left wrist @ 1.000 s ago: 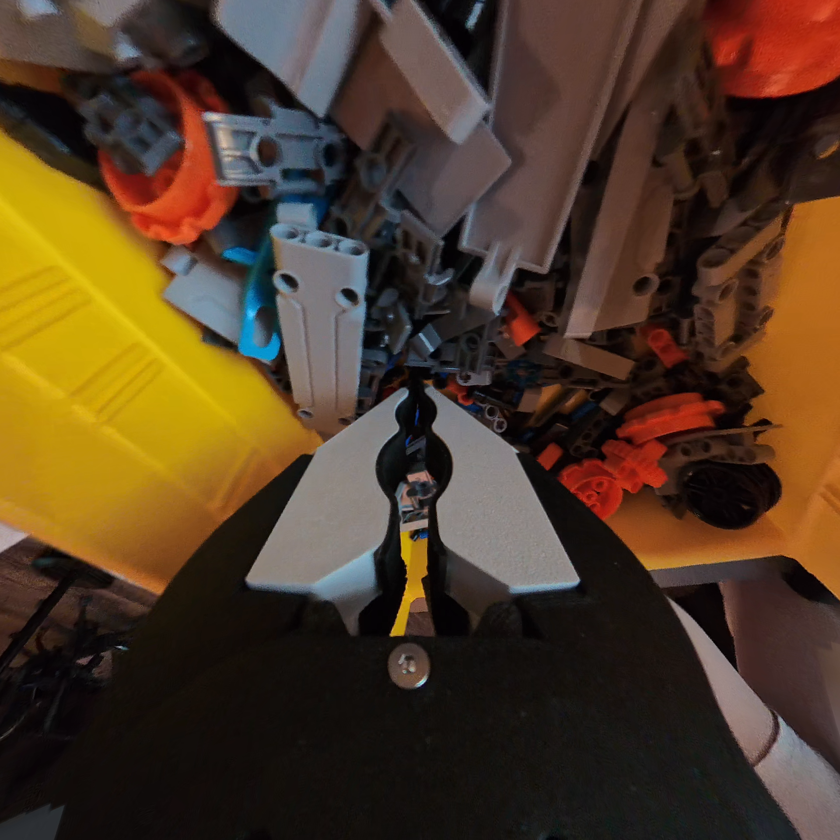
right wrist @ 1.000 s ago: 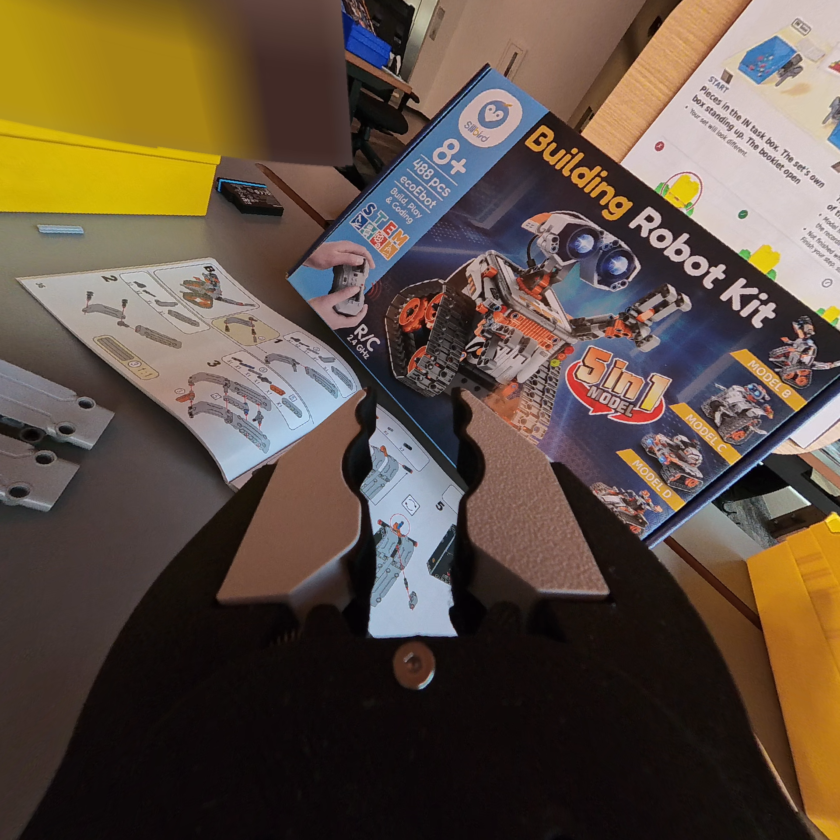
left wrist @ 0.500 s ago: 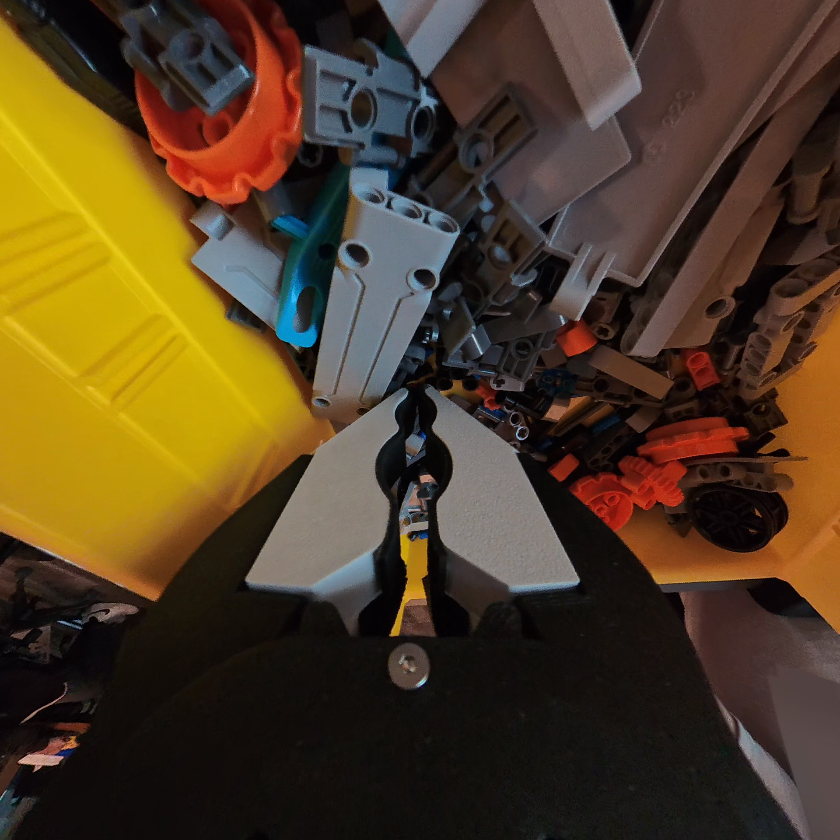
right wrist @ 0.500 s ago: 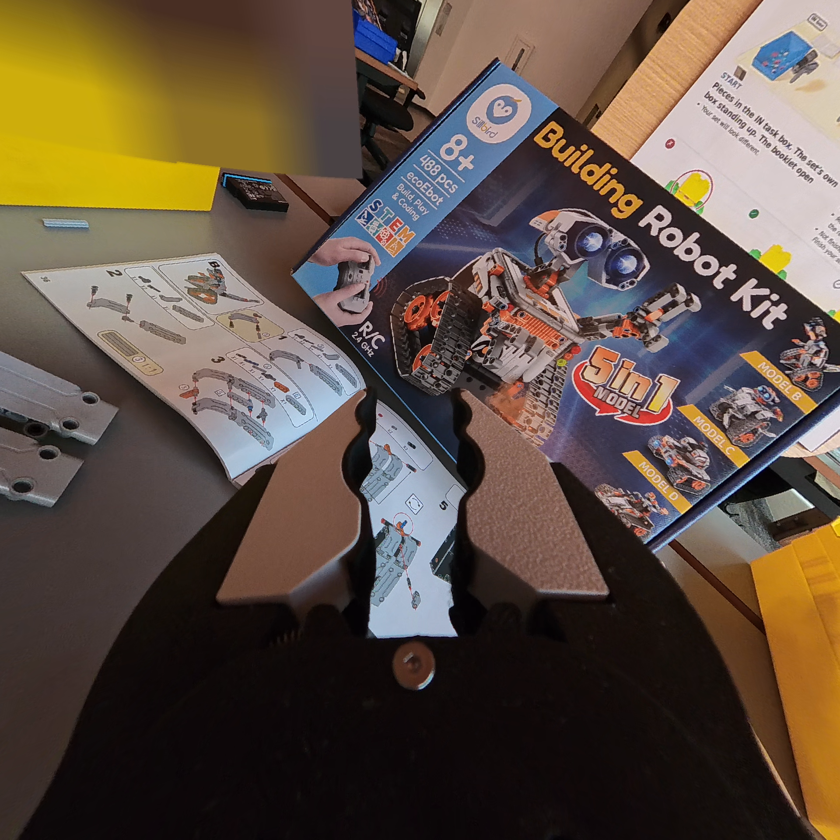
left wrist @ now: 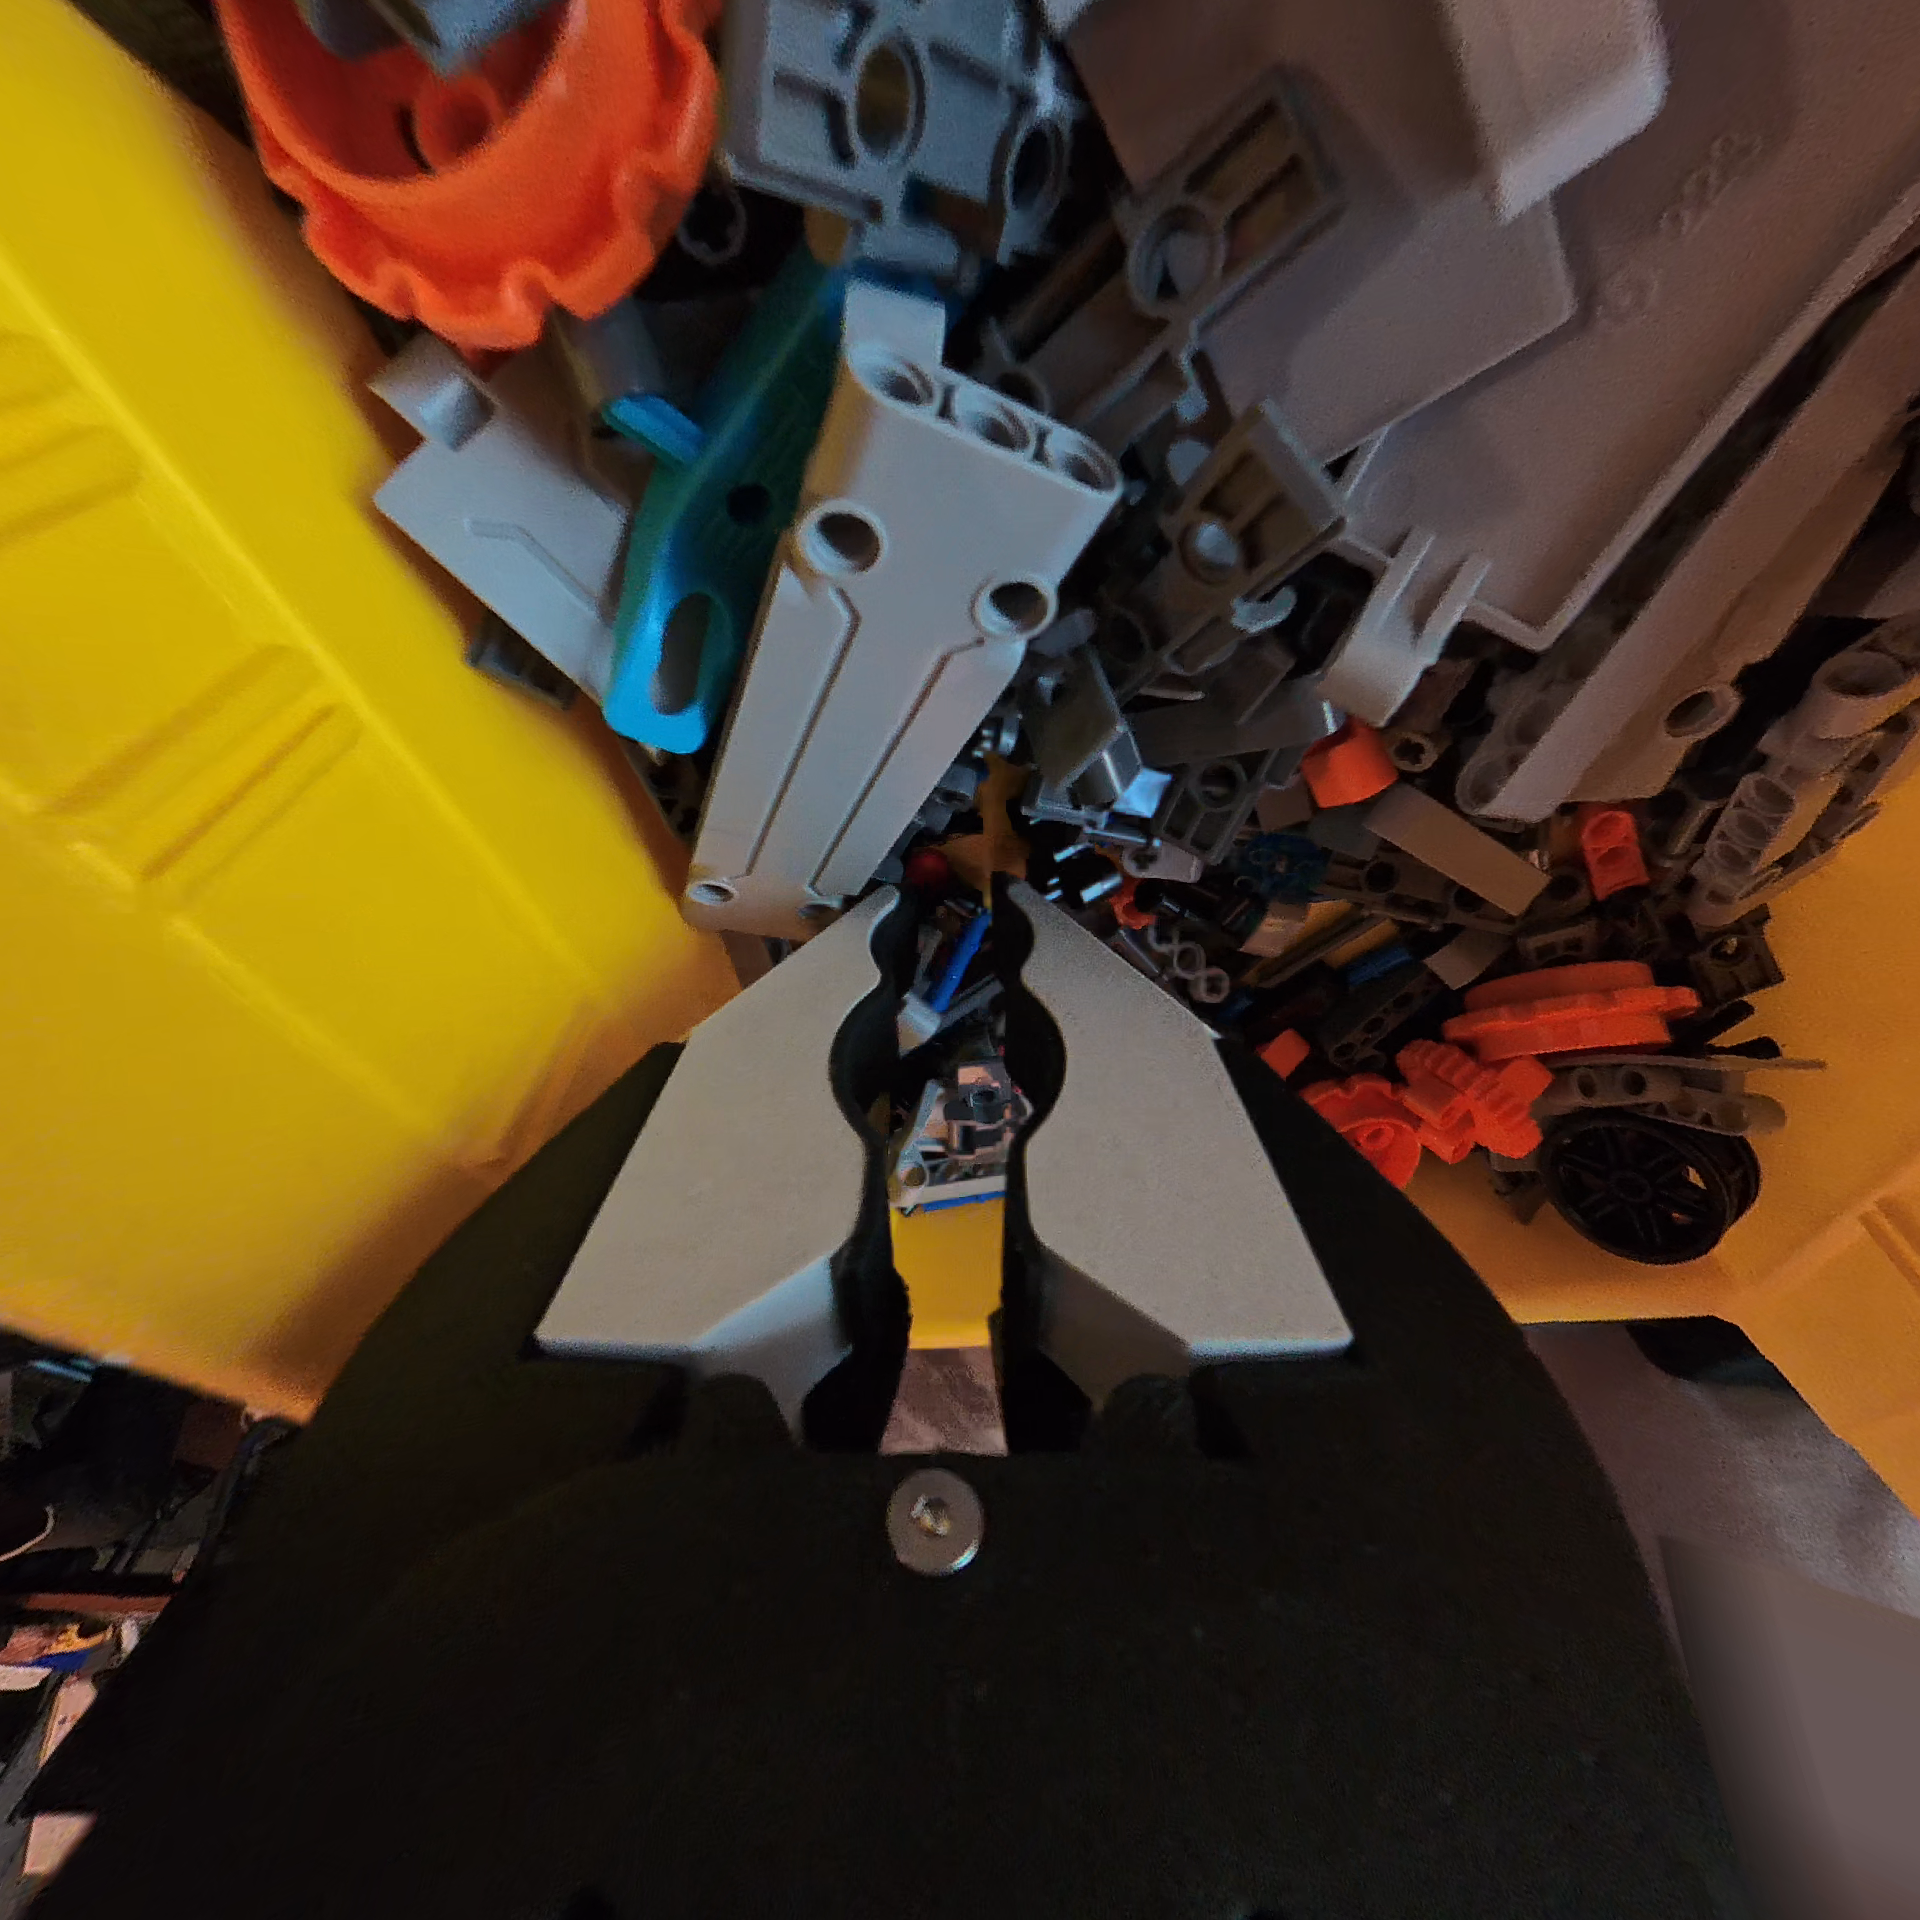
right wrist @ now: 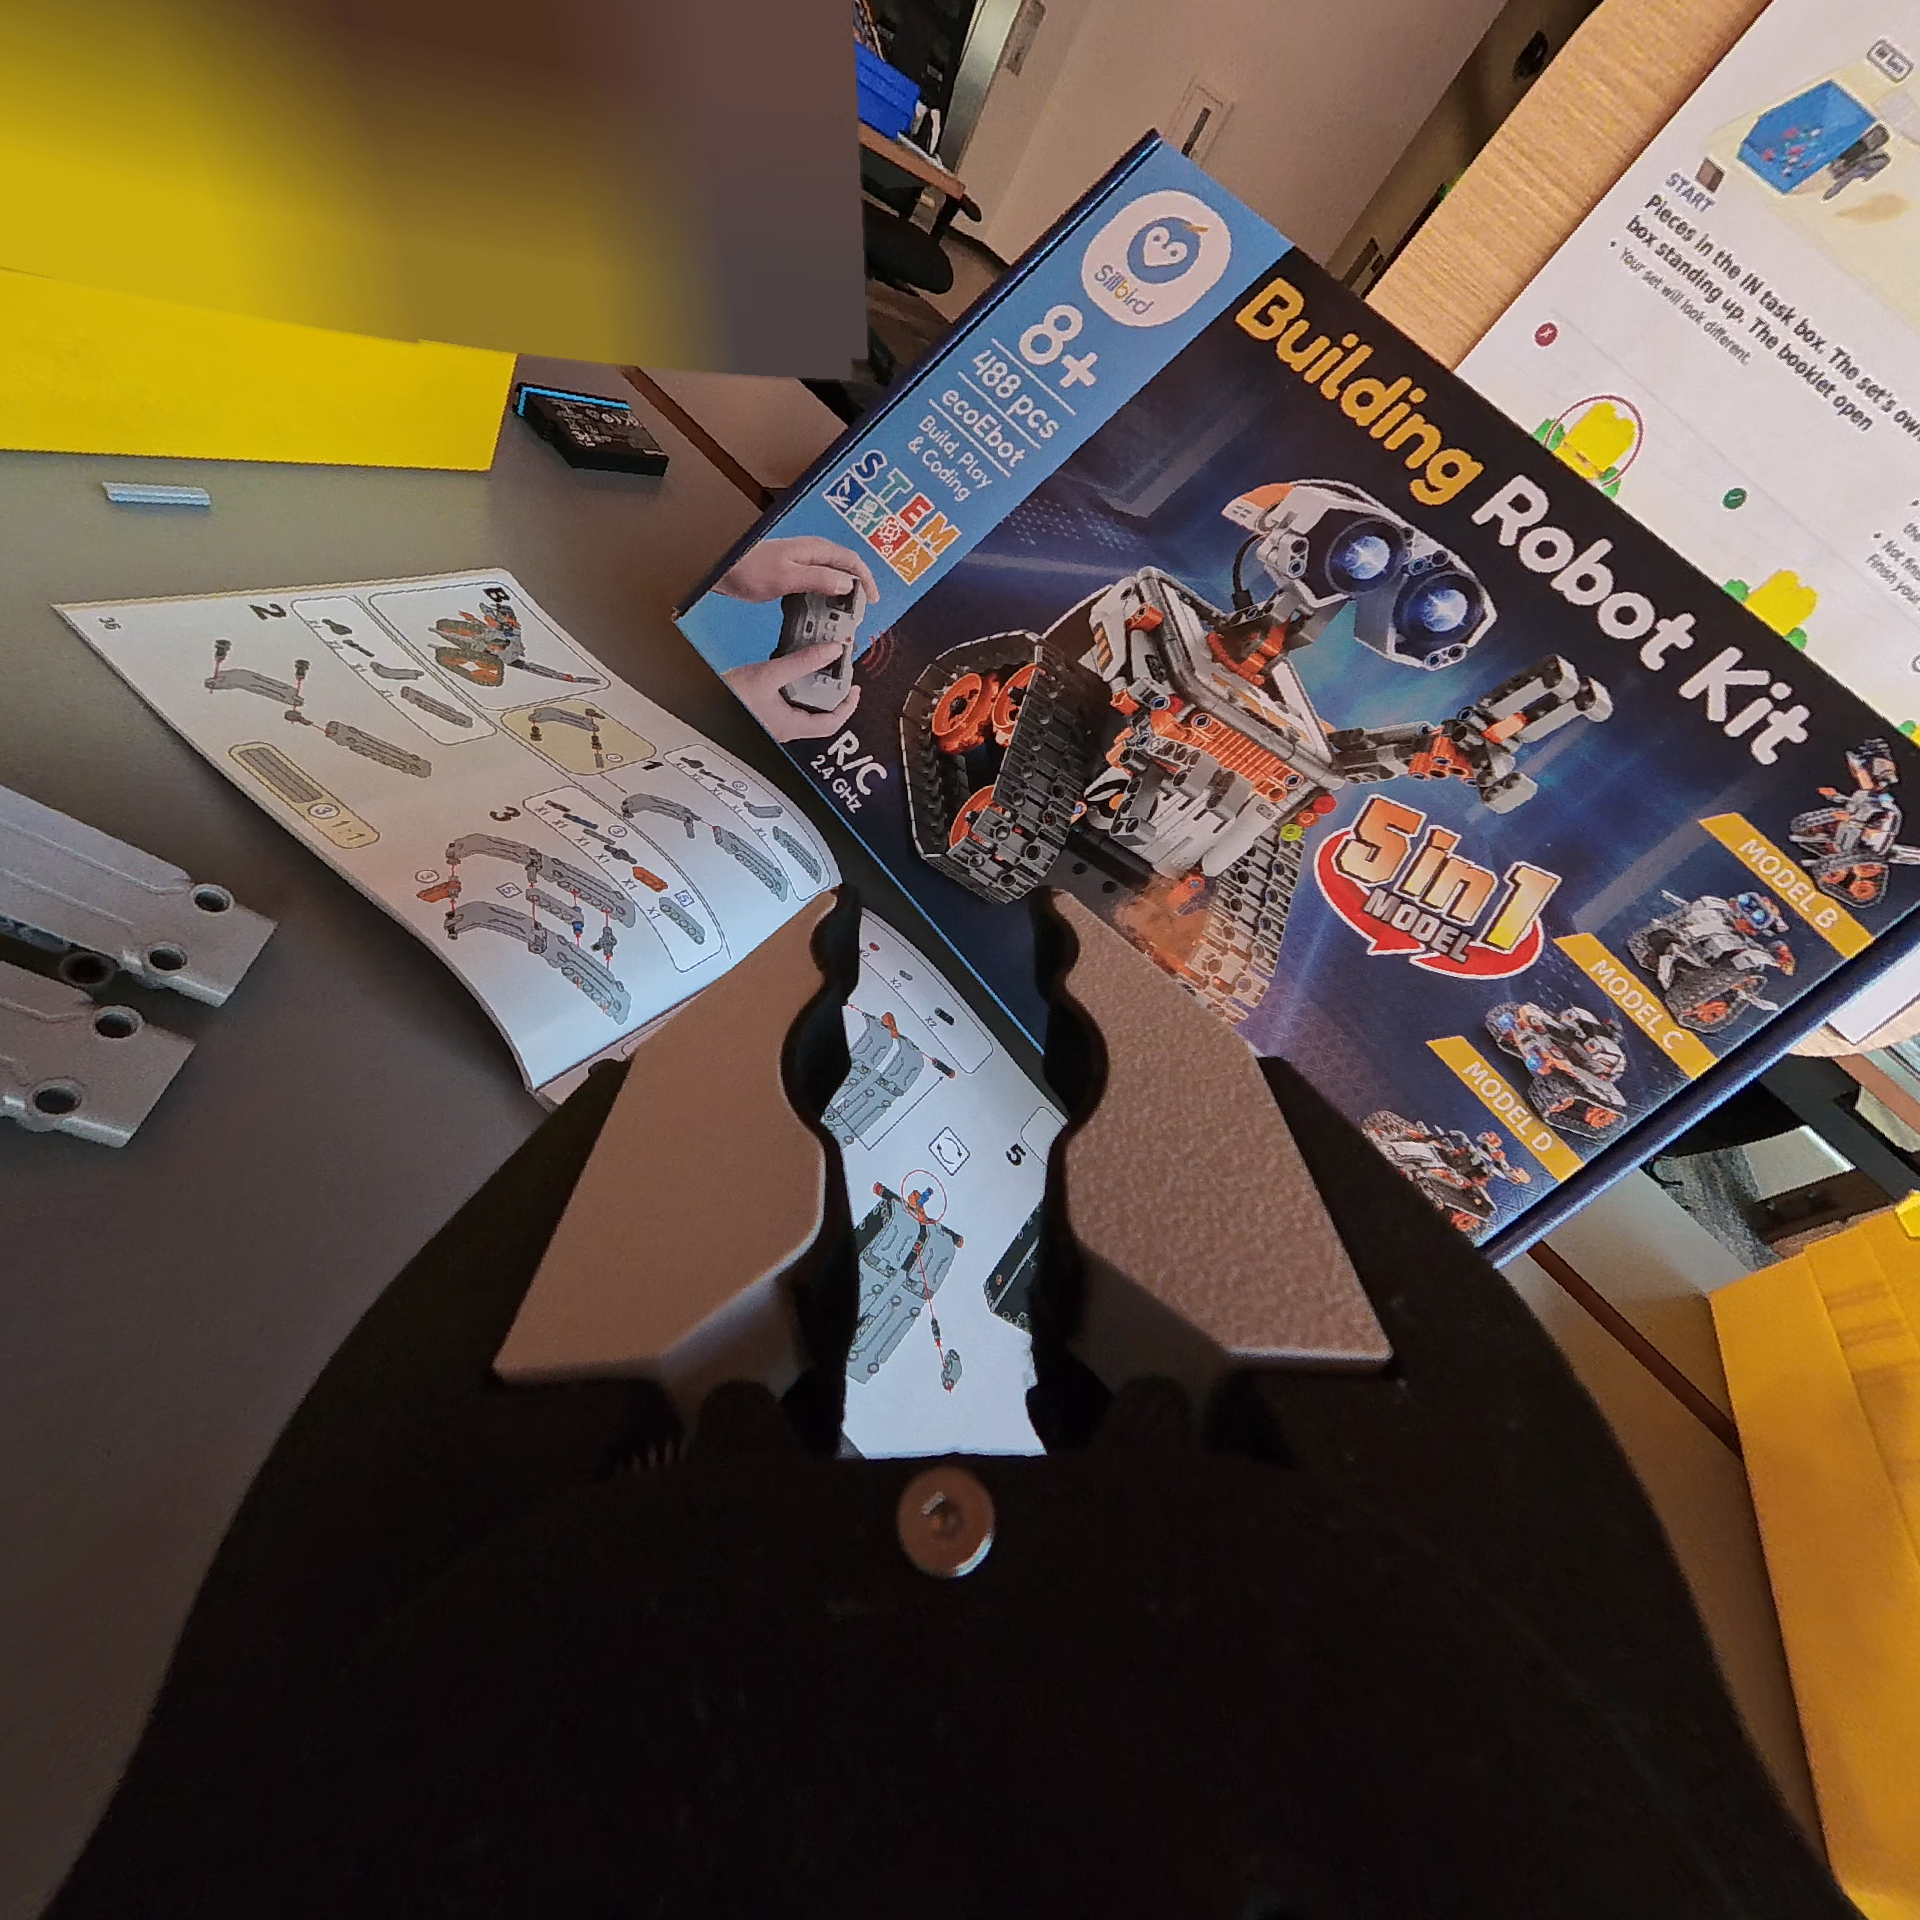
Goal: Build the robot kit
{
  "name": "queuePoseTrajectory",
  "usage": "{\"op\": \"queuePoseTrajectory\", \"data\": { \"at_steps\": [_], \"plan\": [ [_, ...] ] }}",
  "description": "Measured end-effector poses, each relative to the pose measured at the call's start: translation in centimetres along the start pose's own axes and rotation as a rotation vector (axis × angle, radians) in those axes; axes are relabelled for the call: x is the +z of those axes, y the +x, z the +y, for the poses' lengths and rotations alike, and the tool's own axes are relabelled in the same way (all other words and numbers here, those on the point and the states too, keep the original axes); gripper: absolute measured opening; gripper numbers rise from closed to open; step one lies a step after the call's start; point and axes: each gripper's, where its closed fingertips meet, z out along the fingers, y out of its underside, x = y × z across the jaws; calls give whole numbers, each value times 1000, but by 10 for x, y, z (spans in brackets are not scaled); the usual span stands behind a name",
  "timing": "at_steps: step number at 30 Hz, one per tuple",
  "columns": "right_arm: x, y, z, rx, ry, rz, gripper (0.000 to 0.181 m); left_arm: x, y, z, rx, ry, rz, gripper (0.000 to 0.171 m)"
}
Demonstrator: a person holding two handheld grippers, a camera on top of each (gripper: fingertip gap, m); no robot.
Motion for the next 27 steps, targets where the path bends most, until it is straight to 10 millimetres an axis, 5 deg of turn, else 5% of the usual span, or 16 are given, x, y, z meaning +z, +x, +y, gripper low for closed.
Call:
{"op": "queuePoseTrajectory", "data": {
  "at_steps": [27],
  "plan": [
    [2, -11, 0, -84, -15, -31, 32, 2, 1, -4, 87, -40, -95, 5]
  ]
}}
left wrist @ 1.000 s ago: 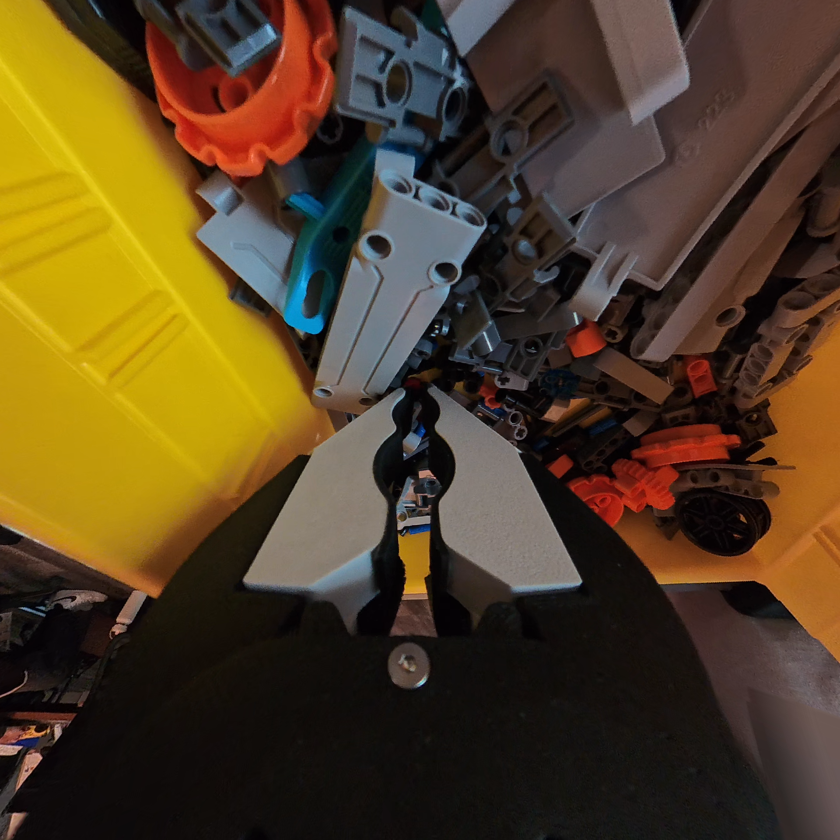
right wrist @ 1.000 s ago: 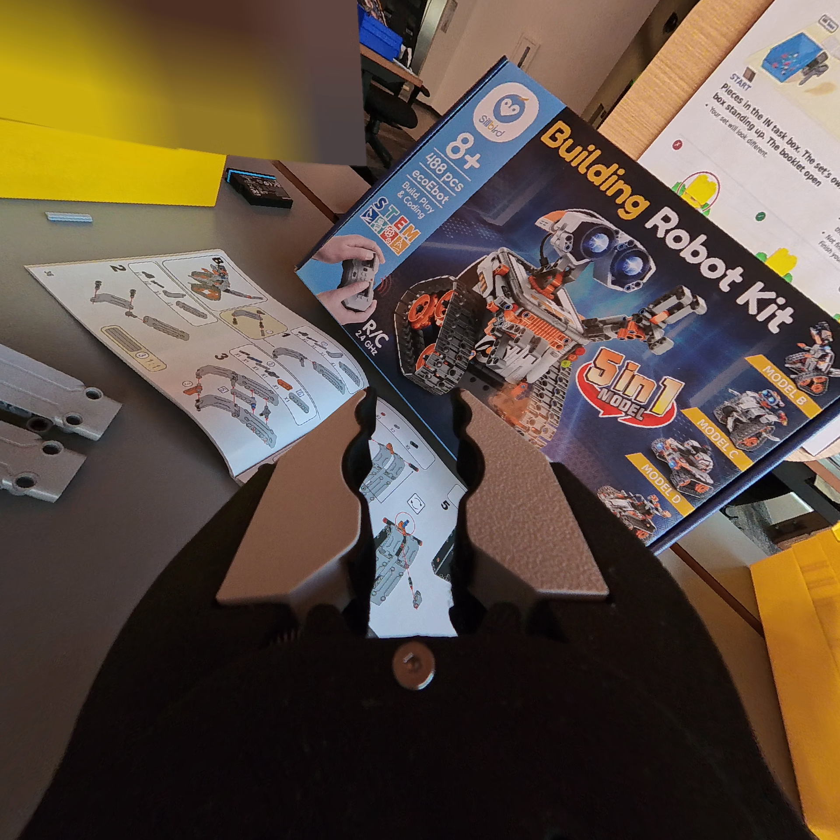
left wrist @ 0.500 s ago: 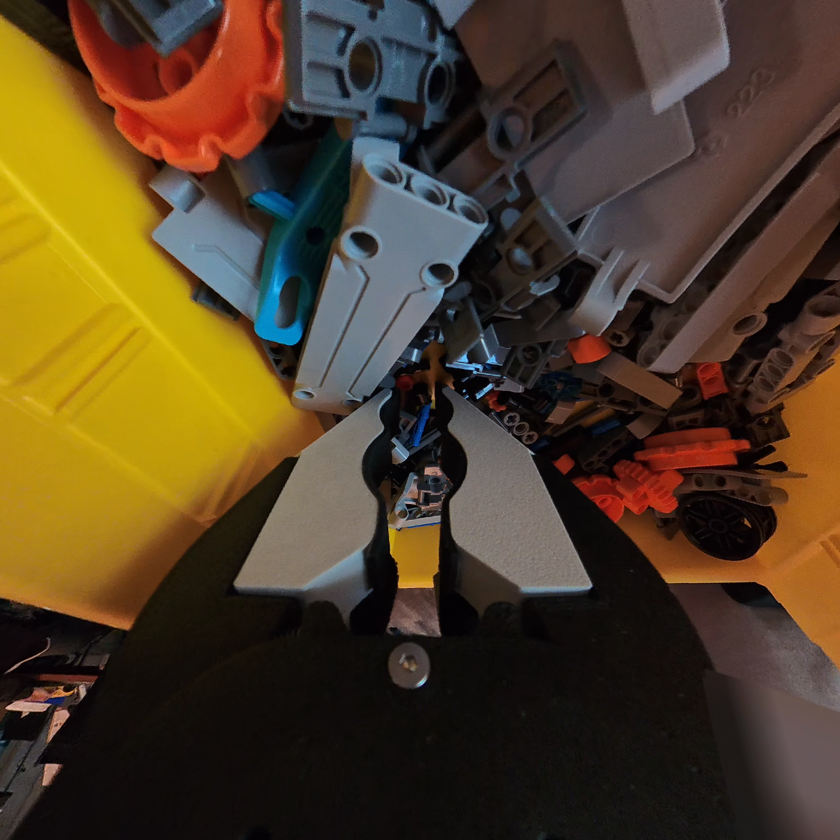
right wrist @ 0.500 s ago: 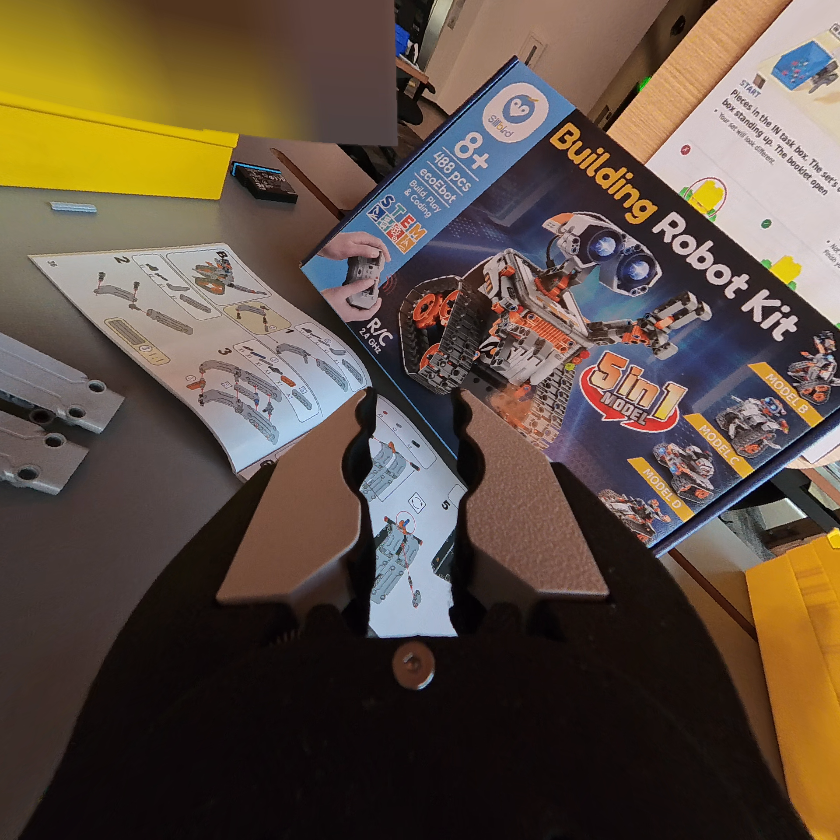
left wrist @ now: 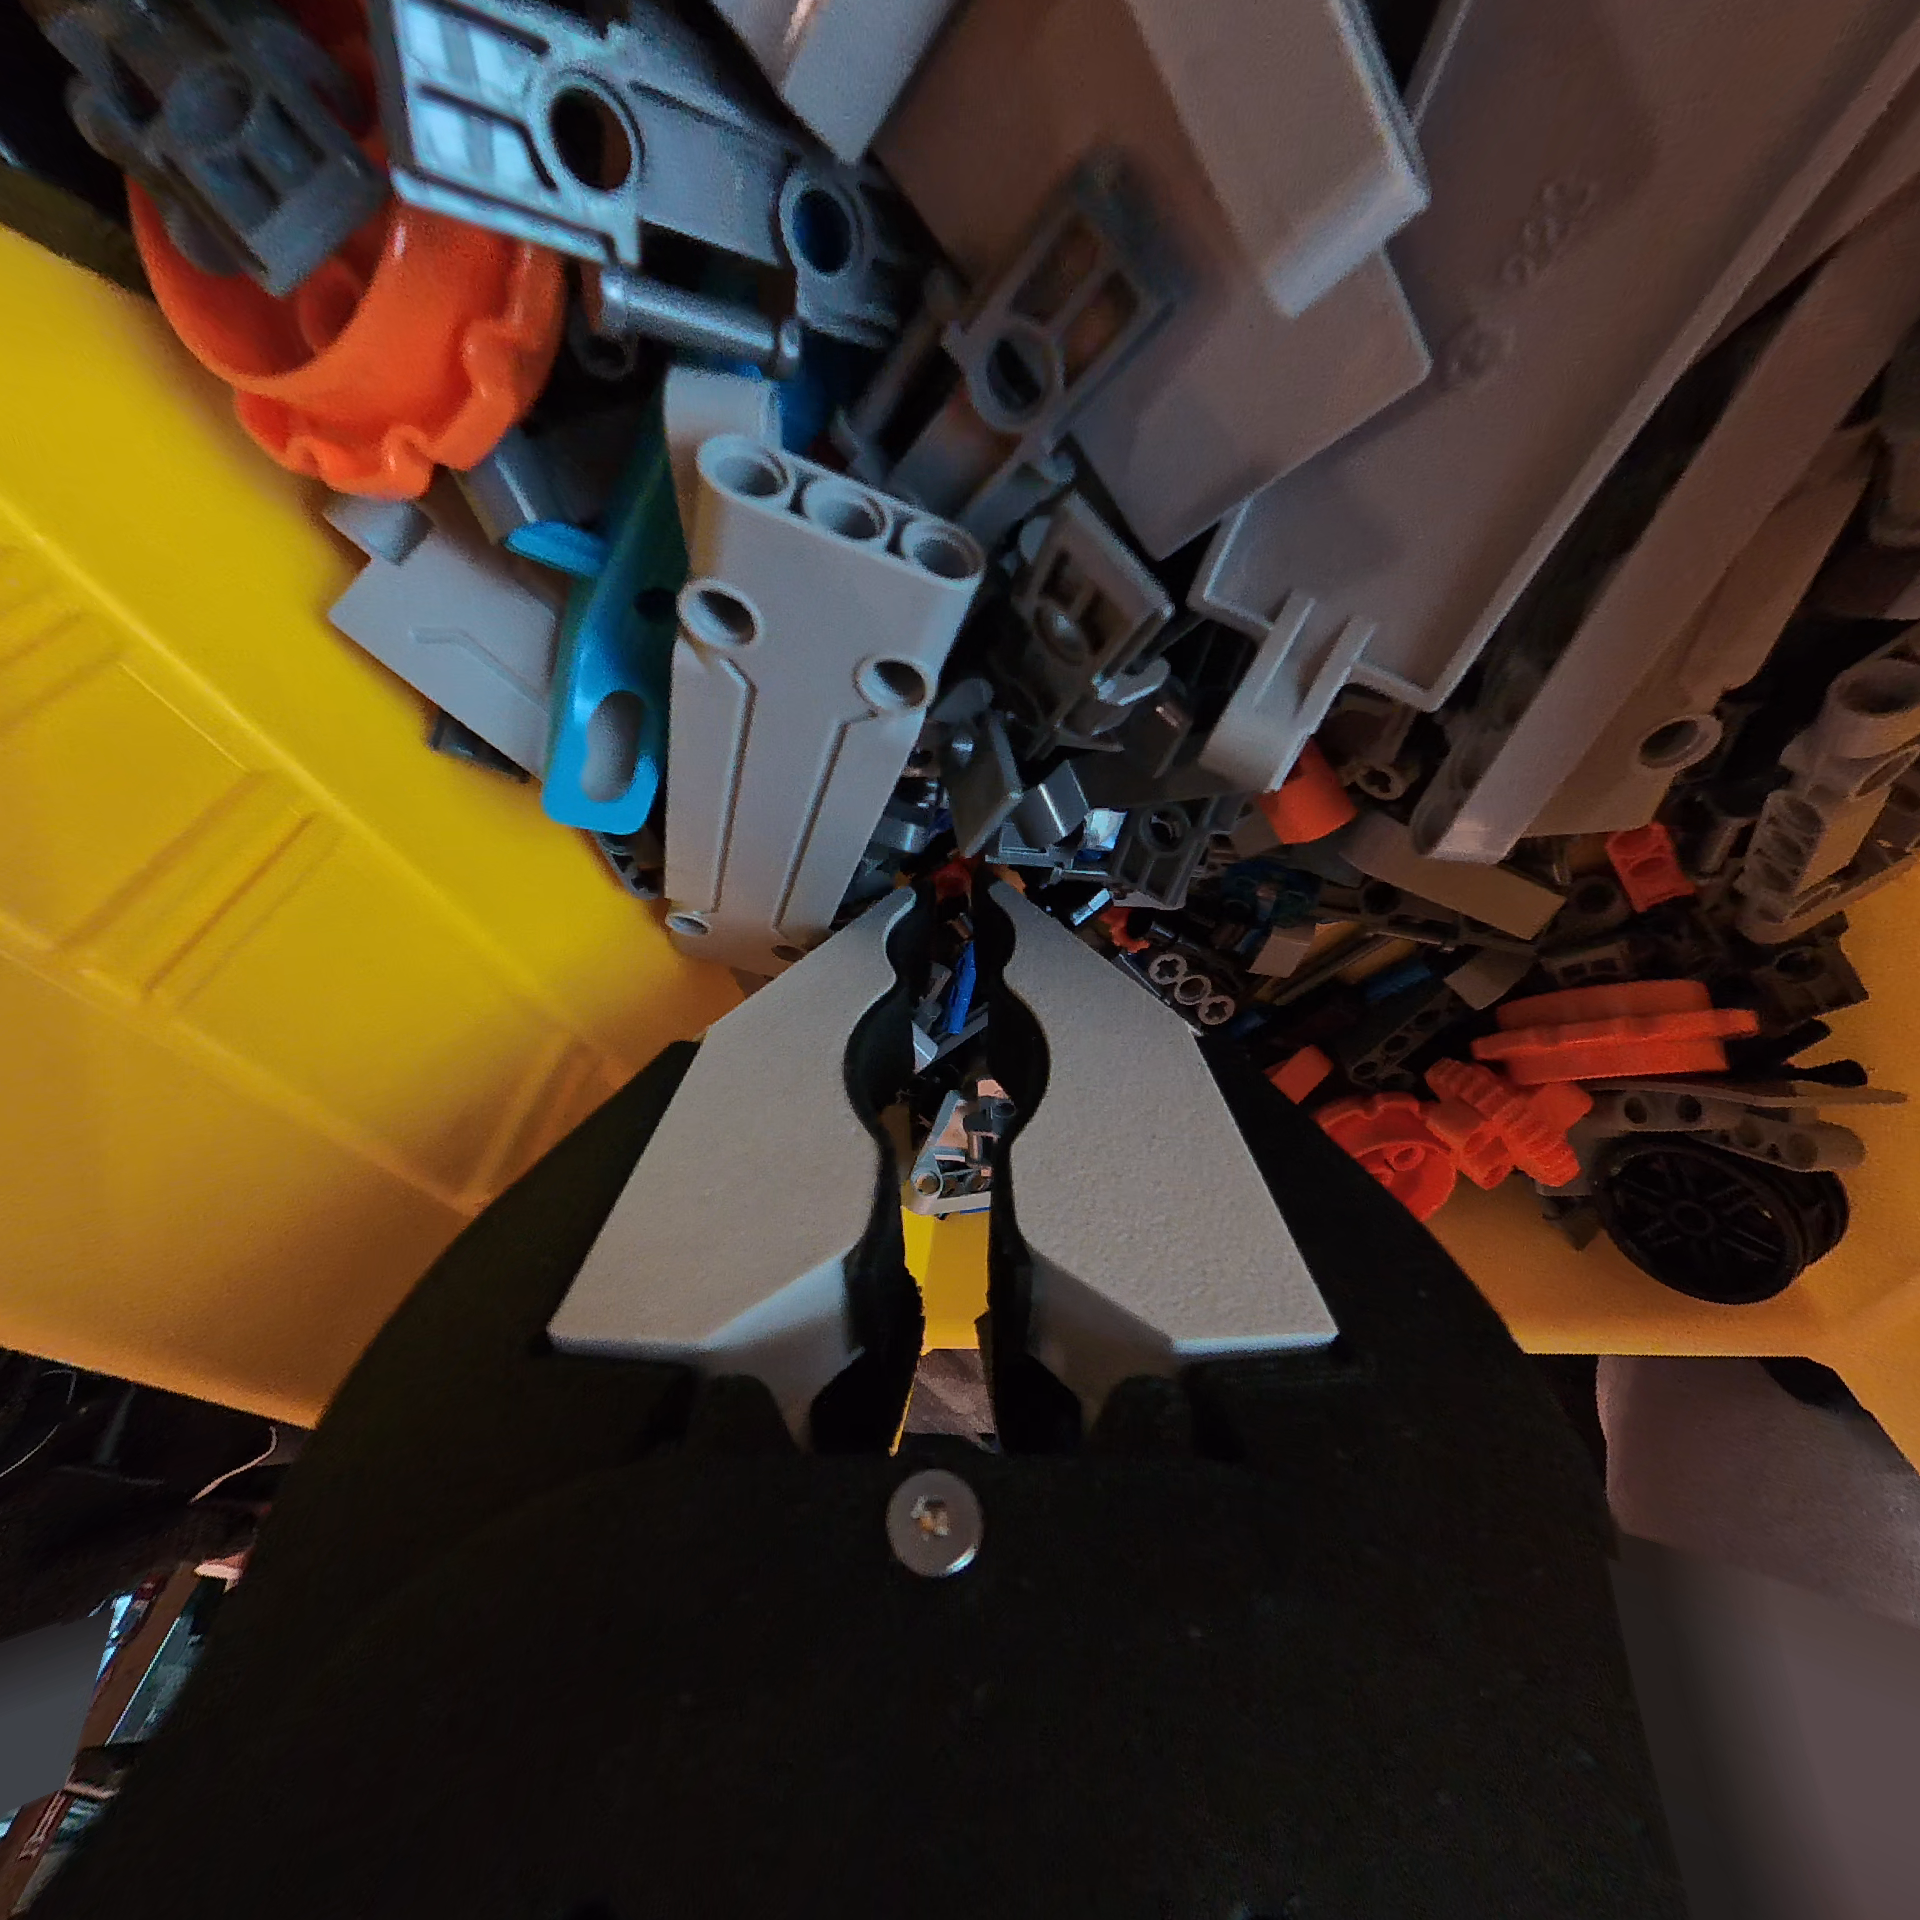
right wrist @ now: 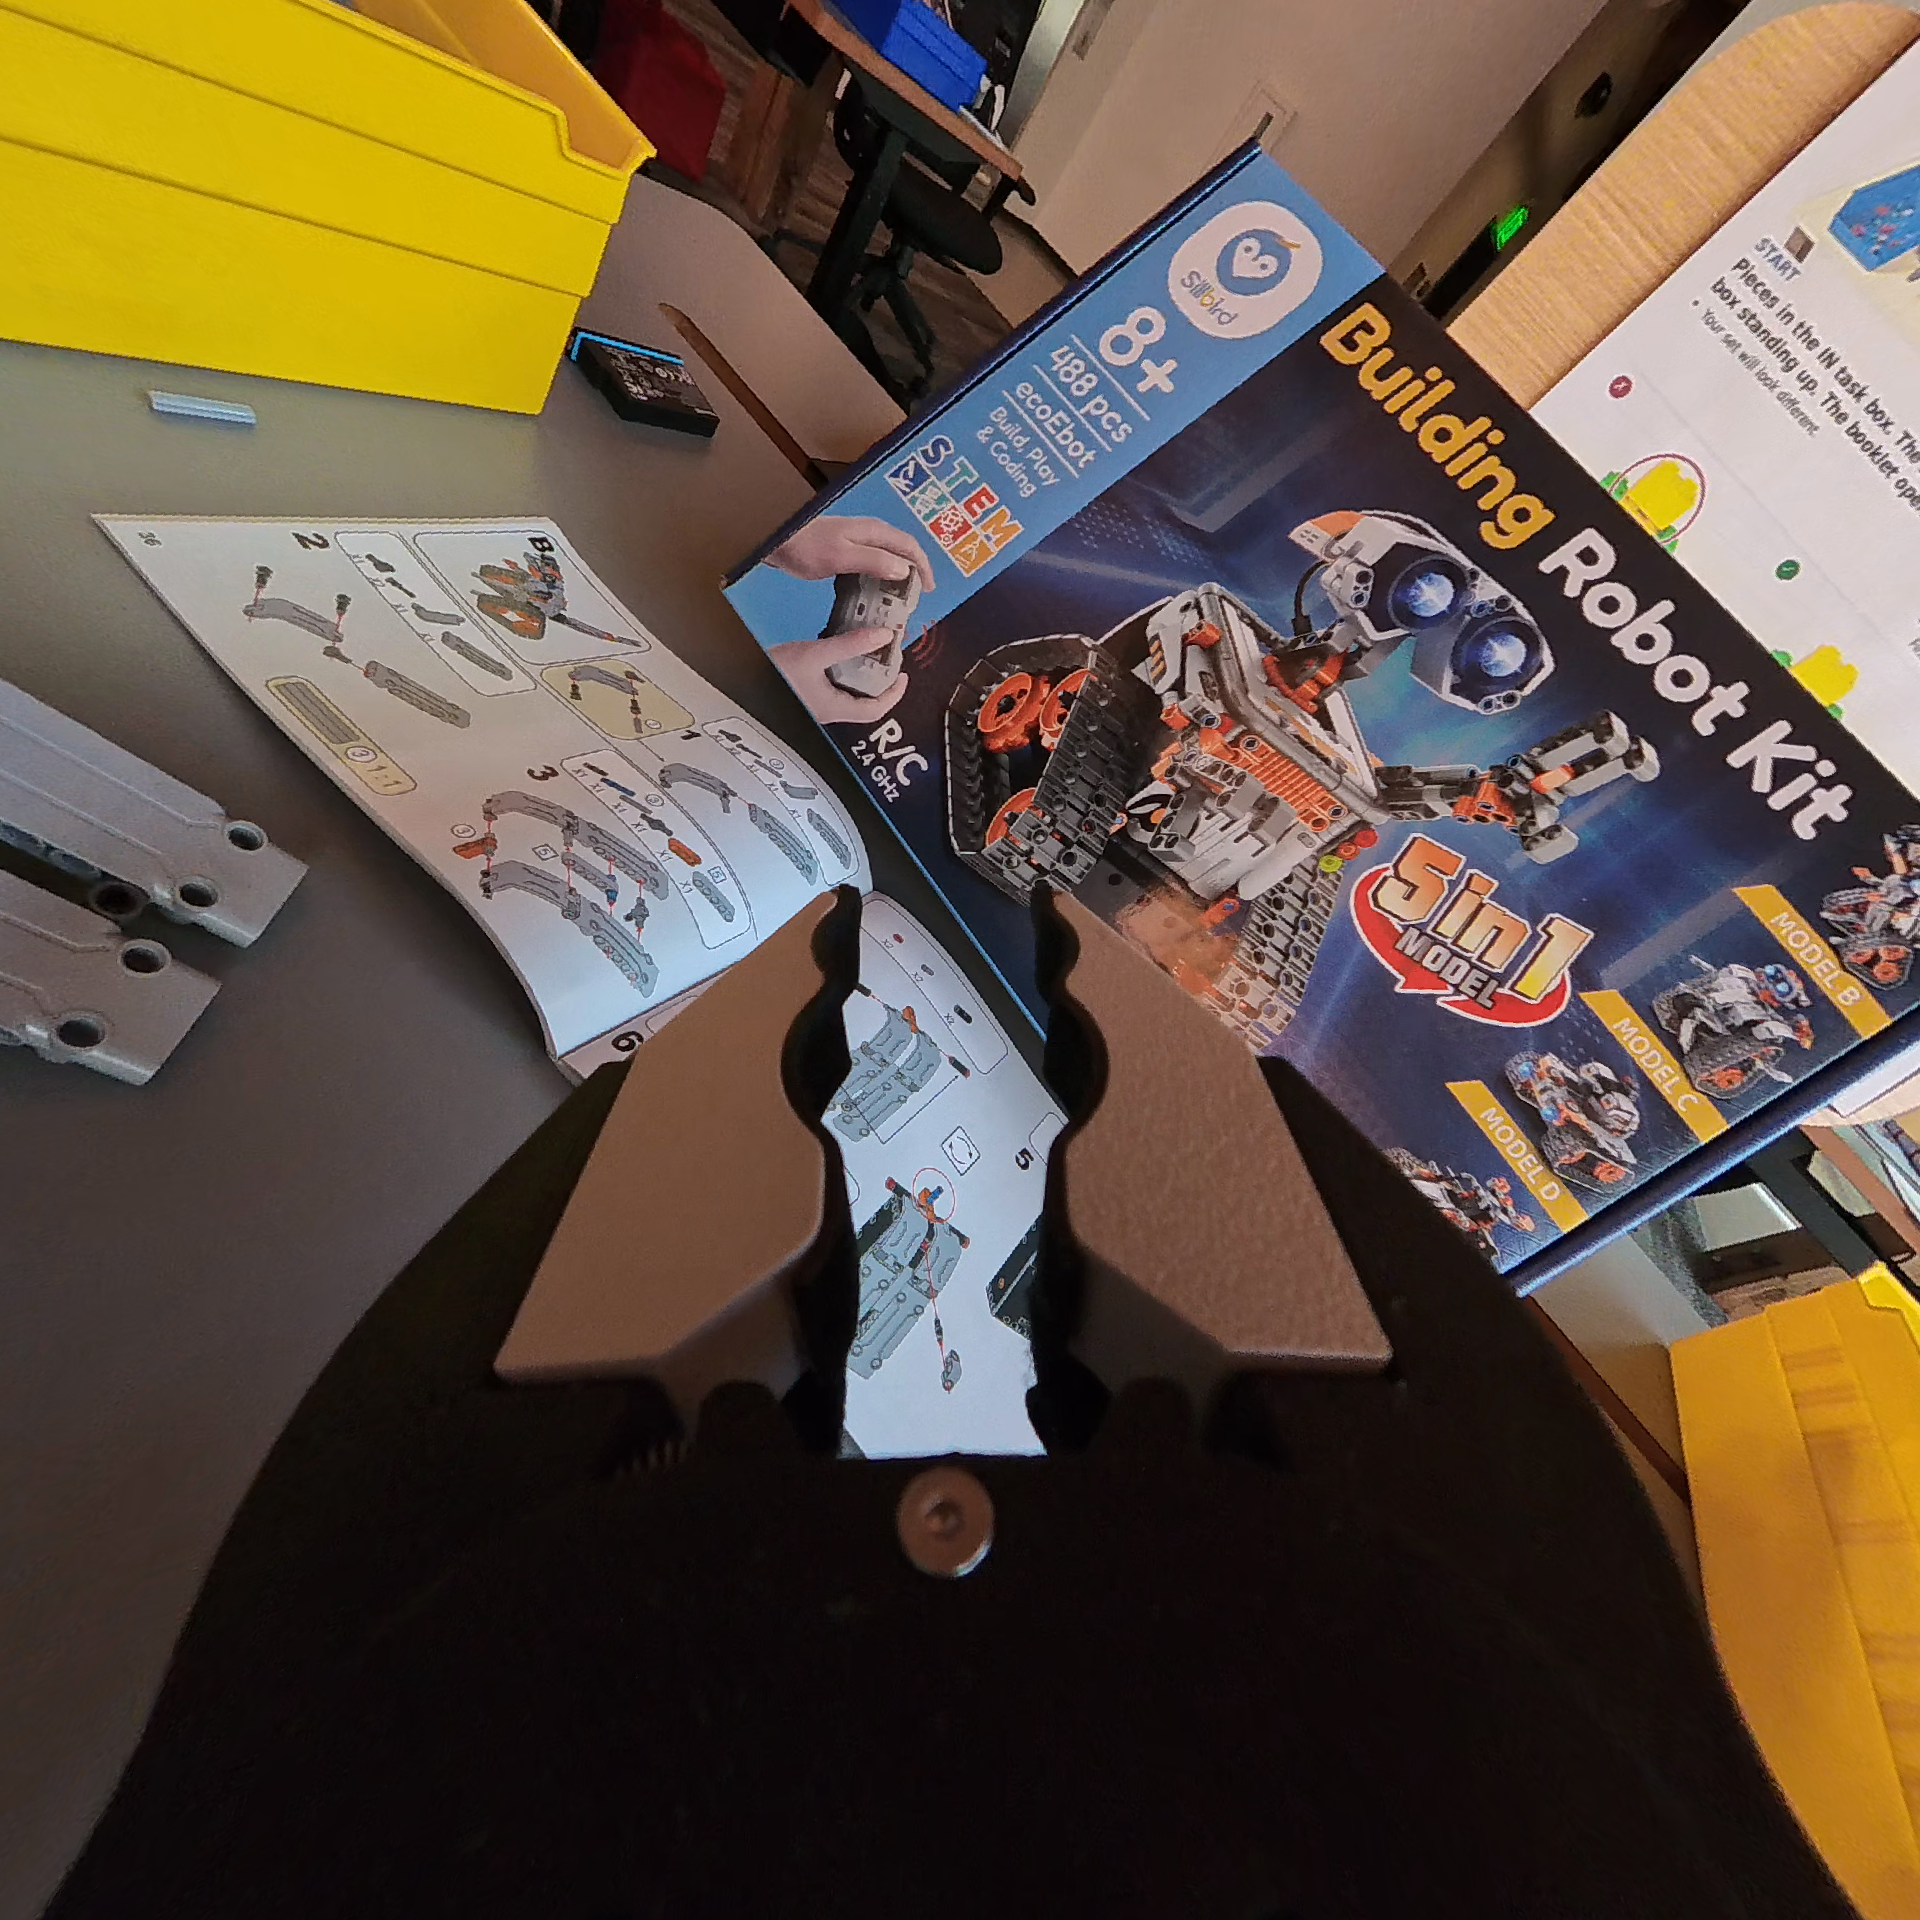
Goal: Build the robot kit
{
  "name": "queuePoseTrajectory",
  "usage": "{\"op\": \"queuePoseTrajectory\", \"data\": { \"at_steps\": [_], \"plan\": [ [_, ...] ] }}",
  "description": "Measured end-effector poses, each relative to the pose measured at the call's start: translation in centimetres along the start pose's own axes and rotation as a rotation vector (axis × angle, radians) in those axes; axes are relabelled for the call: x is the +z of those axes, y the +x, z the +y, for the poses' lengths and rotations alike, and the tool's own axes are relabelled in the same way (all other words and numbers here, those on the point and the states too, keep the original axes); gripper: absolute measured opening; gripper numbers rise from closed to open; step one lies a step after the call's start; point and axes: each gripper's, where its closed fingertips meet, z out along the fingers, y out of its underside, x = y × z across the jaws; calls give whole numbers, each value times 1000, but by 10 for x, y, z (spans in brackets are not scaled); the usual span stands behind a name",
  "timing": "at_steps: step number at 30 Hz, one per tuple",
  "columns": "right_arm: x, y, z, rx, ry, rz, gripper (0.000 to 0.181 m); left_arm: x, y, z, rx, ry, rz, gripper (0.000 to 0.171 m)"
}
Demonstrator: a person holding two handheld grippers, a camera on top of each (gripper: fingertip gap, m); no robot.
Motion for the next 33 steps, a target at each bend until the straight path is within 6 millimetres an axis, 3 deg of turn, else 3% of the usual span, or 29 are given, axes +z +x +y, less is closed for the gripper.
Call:
{"op": "queuePoseTrajectory", "data": {
  "at_steps": [6, 11, 15, 18, 22, 25, 29, 33],
  "plan": [
    [0, -1, 0, 21, 3, -13, 33, -2, 0, 7, -3, -9, 9, 5],
    [1, -2, 2, 28, -1, -19, 33, -17, 4, 5, 3, 76, 36, 4],
    [3, -4, 4, 27, -5, -26, 33, -42, 10, 4, 22, 184, 32, 4],
    [5, -4, 7, 43, -9, -31, 33, -78, 18, 2, 22, 350, 26, 4],
    [6, -1, 11, 66, -15, -28, 32, -137, 77, -4, 205, 625, 144, 4],
    [4, -2, 7, 88, 2, -35, 32, -153, 134, 1, 437, 672, 175, 4],
    [4, -18, -3, 67, 37, -102, 33, -135, 195, 4, 672, 552, 158, 5],
    [0, -39, -12, 21, 77, -209, 34, -97, 217, -7, 738, 376, 45, 5]
  ]
}}
